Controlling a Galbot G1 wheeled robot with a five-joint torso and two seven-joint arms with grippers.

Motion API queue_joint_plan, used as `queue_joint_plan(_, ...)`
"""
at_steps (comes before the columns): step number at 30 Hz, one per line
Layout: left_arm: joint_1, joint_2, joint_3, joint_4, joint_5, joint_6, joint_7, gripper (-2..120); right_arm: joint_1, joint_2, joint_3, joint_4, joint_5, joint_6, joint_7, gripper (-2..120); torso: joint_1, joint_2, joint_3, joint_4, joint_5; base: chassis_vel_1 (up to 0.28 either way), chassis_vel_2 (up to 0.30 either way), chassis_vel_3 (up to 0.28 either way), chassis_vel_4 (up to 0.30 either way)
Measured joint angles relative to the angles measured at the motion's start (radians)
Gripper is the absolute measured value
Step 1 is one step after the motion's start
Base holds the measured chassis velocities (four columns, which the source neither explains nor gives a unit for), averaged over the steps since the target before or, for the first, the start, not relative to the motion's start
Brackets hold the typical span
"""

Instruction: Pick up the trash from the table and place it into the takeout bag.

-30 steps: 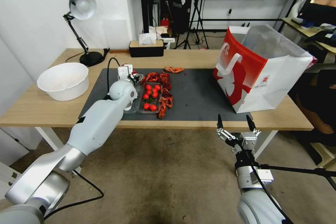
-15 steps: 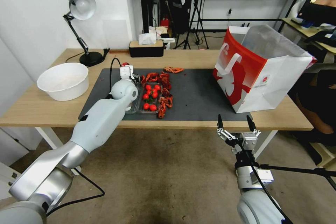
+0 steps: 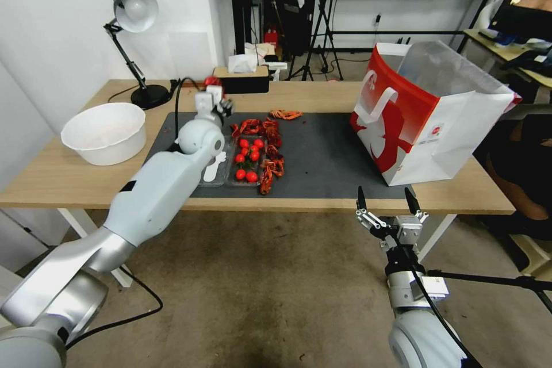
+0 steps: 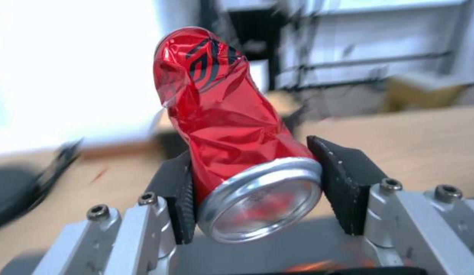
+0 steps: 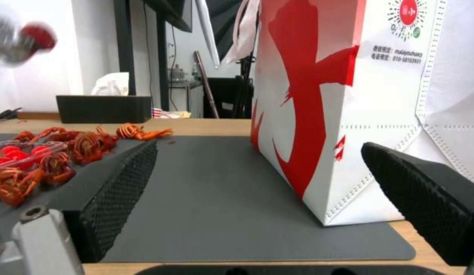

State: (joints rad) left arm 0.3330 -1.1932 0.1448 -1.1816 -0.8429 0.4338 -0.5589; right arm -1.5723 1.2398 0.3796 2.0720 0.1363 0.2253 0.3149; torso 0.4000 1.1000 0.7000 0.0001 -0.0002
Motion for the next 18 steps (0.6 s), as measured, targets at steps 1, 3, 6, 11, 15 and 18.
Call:
queue_joint_plan(1,0.0,0.001,0.0,-0.002,0.001,-0.002,0.0,50,0.0,0.0,0.0,0.0,0.0,0.0,0.0,100,0.0,0.0,0.0,0.0,0.0,0.0,0.0,0.0,0.0)
queue_joint_plan(3,-0.003,0.008,0.0,-0.018,0.009,-0.011,0.005,50,0.002,0.0,0.0,0.0,0.0,0.0,0.0,100,0.0,0.0,0.0,0.0,0.0,0.0,0.0,0.0,0.0)
queue_joint_plan(6,-0.011,0.022,0.001,-0.054,0.018,-0.027,0.029,50,0.003,-0.001,-0.001,-0.001,0.0,0.0,0.0,100,0.0,0.0,0.0,0.0001,0.0002,0.0,0.0,0.0,0.0)
queue_joint_plan(11,-0.038,0.045,0.018,-0.149,0.013,-0.066,0.077,50,0.005,0.002,-0.004,-0.001,0.0,-0.001,0.0,100,0.0,0.0,0.0,0.0,0.0002,0.0,0.0,0.0,0.0)
queue_joint_plan(15,-0.08,0.052,0.056,-0.266,-0.021,-0.097,0.117,50,0.004,0.004,-0.004,-0.003,0.0,-0.001,0.0,100,0.0,0.0,0.0,-0.0001,0.0004,0.0,0.0,0.0,0.0)
queue_joint_plan(18,-0.116,0.043,0.092,-0.321,-0.074,-0.123,0.152,50,0.002,0.004,-0.002,-0.003,0.0,-0.001,0.0,100,0.0,0.0,0.0,0.0,0.0002,0.0,0.0,0.0,0.0)
